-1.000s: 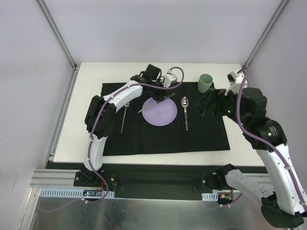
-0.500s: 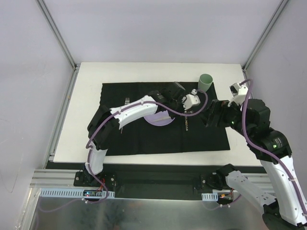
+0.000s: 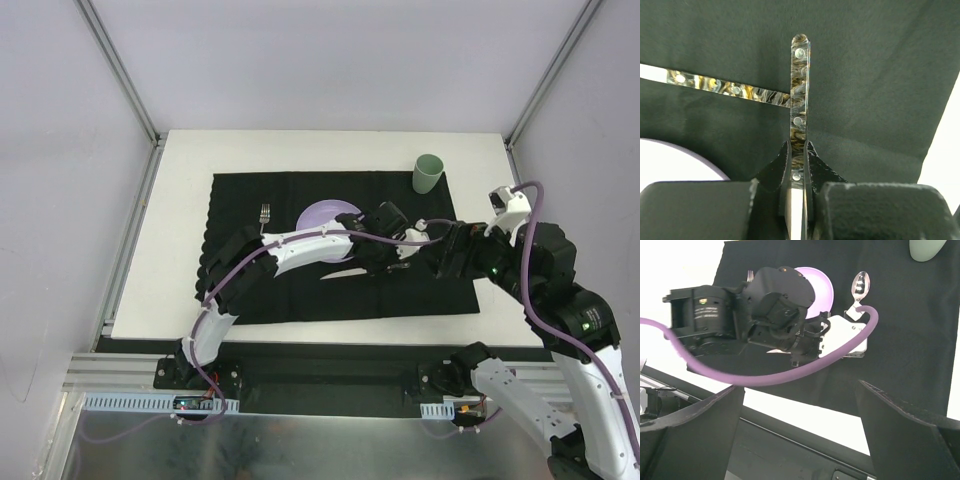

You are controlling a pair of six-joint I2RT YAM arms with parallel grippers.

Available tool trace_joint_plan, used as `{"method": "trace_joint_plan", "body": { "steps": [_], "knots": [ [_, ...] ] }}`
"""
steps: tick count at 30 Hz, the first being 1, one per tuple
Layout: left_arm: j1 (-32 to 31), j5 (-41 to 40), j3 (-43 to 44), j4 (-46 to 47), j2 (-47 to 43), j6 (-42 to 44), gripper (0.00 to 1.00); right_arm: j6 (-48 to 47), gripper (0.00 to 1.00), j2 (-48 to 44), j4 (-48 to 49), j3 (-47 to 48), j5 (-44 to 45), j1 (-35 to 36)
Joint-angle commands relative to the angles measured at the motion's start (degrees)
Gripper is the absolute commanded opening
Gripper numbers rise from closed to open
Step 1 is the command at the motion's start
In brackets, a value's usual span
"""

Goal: Set the dinner table for one person
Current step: Place the knife on the napkin, then move the napkin to the center of the board.

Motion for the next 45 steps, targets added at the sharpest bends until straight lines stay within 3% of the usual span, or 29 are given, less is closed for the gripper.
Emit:
{"method": "trace_joint_plan", "body": {
  "steps": [1,4,6,8,9,14,21,26,36,42,45],
  "knots": [
    [-0.51,0.95,2.43,0.57,1.44,-1.46,0.06,1.46,0.96,-1.47,0.5,0.12,0.32,0.28],
    [-0.6,1.39,3.13,0.57,2.85,-2.08,0.21,1.64,0.96,-1.56,0.32,0.21,0.24,0.28],
    [-0.78,1.48,3.31,0.66,2.94,-2.69,0.39,1.64,0.96,-1.82,0.15,0.29,0.24,0.28],
    [-0.78,2.0,3.4,0.75,2.68,-3.57,0.72,1.55,0.96,-1.91,0.06,0.3,0.68,0.28],
    [-0.86,2.09,3.49,0.83,2.33,-3.84,0.99,1.46,0.96,-1.91,-0.03,0.21,0.77,0.28],
    [-1.04,3.32,3.75,0.83,-0.57,-6.64,0.99,1.37,0.96,-2.09,0.23,0.38,1.38,0.28],
    [-0.95,6.58,3.84,1.18,-12.41,-10.17,0.99,0.93,0.96,-3.14,1.11,0.47,4.45,0.28],
    [1.76,3.5,-2.12,1.18,-21.83,-13.4,0.99,1.2,0.96,-1.92,0.68,-0.05,7.79,0.28],
    [20.83,-4.5,-22.76,1.63,-36.86,-25.8,0.99,3.31,0.96,11.43,1.46,-6.38,10.52,0.37],
    [29.1,-9.42,-26.13,1.54,-39.34,-26.6,0.99,2.43,0.98,23.37,7.69,-6.21,12.45,0.28],
    [32.08,-10.82,-25.78,1.45,-38.29,-27.22,0.99,2.25,0.89,28.91,10.68,-5.16,14.12,-0.07]
  ]
}}
